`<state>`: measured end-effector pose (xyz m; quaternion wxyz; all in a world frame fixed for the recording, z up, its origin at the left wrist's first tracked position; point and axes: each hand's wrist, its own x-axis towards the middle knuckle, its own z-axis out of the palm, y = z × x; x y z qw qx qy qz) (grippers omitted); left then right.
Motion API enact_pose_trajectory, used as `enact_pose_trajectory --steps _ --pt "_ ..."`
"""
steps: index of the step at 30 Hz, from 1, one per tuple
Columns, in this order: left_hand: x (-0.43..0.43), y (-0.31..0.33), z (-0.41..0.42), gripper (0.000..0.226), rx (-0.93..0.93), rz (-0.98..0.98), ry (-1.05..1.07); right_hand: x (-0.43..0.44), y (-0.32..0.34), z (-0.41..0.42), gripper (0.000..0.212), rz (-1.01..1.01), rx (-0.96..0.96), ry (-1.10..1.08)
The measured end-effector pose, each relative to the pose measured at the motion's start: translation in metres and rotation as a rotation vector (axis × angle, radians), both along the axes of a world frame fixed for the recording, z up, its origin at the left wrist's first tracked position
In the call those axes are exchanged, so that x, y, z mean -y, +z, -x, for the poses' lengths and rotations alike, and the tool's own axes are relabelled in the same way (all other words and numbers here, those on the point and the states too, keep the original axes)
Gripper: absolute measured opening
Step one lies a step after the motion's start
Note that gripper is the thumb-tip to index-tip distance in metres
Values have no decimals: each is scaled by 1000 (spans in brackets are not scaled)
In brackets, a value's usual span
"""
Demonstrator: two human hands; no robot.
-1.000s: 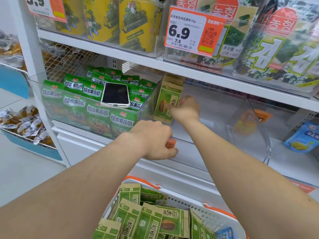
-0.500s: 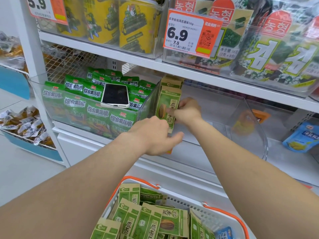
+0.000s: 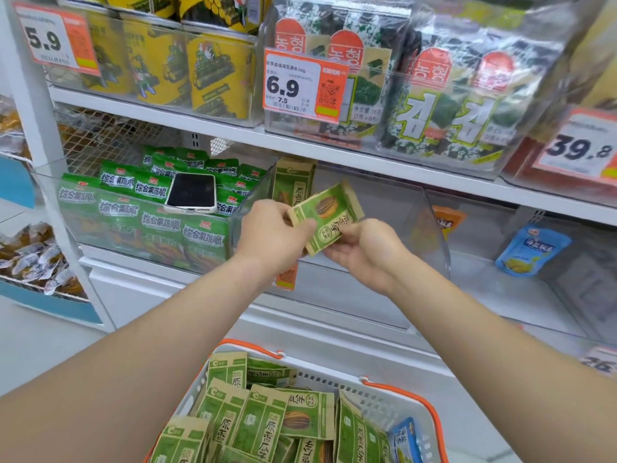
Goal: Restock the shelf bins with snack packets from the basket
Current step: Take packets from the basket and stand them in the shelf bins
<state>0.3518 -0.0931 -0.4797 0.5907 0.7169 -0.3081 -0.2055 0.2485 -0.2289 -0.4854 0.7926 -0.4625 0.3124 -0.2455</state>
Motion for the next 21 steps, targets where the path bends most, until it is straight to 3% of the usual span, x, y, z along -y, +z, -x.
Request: enact_pose_trajectory --steps 2,6,11,16,21 --pt "-7 4 8 13 32 -39 -76 0 3 10 34 -12 -1 -6" --pt "-17 22 22 11 -133 17 -268 11 2 19 38 95 -17 -97" --pt "-16 26 41 5 -71 28 -405 9 10 32 38 90 -118 51" --pt "-21 13 28 10 -27 -171 -259 22 18 50 23 92 -60 -111" --pt "-22 14 25 13 -72 -253 -98 16 23 60 20 319 -176 110"
